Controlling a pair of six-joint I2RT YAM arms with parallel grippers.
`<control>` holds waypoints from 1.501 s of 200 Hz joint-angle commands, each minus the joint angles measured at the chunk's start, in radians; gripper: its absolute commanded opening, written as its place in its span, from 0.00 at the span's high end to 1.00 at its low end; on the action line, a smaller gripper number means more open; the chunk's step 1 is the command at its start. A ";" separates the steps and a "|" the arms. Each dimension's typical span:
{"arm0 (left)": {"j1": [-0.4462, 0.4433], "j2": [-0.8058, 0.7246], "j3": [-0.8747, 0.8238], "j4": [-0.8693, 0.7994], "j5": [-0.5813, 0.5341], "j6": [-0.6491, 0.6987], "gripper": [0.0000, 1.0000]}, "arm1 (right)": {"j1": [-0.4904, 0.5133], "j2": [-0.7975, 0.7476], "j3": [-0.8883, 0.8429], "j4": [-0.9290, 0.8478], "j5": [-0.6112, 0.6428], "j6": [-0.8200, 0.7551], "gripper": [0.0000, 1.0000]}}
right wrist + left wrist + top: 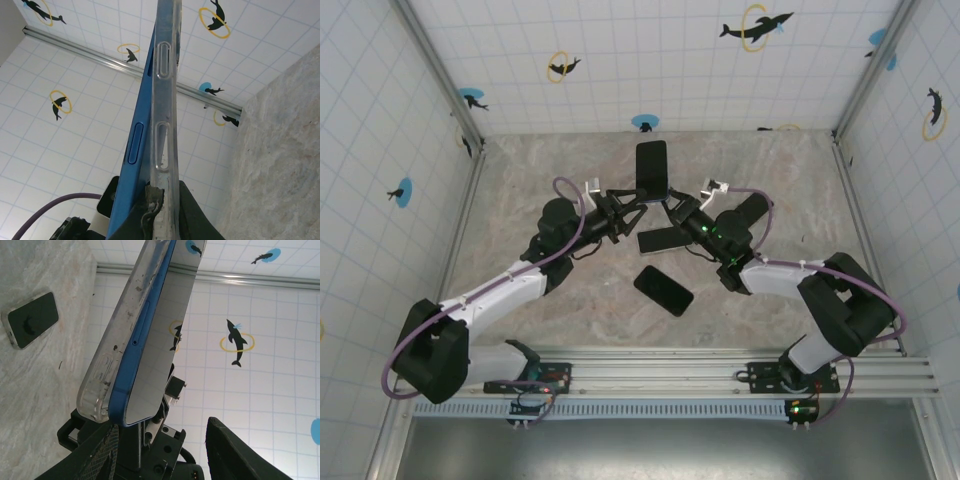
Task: Take the phone out of the phone case
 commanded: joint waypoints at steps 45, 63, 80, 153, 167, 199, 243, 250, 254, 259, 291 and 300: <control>0.034 0.029 0.010 0.040 -0.031 -0.005 0.51 | 0.036 -0.009 0.066 0.092 -0.015 -0.038 1.00; 0.034 0.044 0.031 0.046 -0.042 -0.004 0.51 | 0.043 -0.011 0.057 0.088 -0.001 -0.046 1.00; 0.034 0.053 0.044 0.050 -0.041 -0.005 0.51 | 0.051 -0.014 0.057 0.077 0.008 -0.055 1.00; 0.035 0.050 0.082 0.024 -0.054 0.019 0.70 | 0.077 -0.010 0.067 0.016 0.062 -0.068 1.00; 0.034 0.043 0.088 0.012 -0.058 0.026 0.77 | 0.079 -0.004 0.074 0.003 0.067 -0.063 1.00; 0.033 0.022 0.098 -0.028 -0.061 0.048 0.87 | 0.078 0.001 0.073 -0.021 0.093 -0.049 1.00; 0.035 -0.010 0.121 -0.088 -0.069 0.081 0.95 | 0.077 0.000 0.084 -0.137 0.134 -0.050 1.00; 0.035 -0.015 0.124 -0.097 -0.070 0.085 0.96 | 0.076 0.000 0.084 -0.149 0.142 -0.048 1.00; 0.035 -0.018 0.126 -0.102 -0.070 0.087 0.96 | 0.076 0.000 0.084 -0.158 0.146 -0.045 1.00; 0.035 -0.024 0.129 -0.108 -0.072 0.091 0.96 | 0.077 0.001 0.084 -0.171 0.152 -0.041 1.00; 0.042 -0.049 0.159 -0.155 -0.068 0.115 0.98 | 0.071 0.010 0.085 -0.233 0.182 -0.023 1.00; 0.048 -0.057 0.164 -0.168 -0.065 0.122 0.98 | 0.065 0.013 0.079 -0.225 0.187 -0.019 1.00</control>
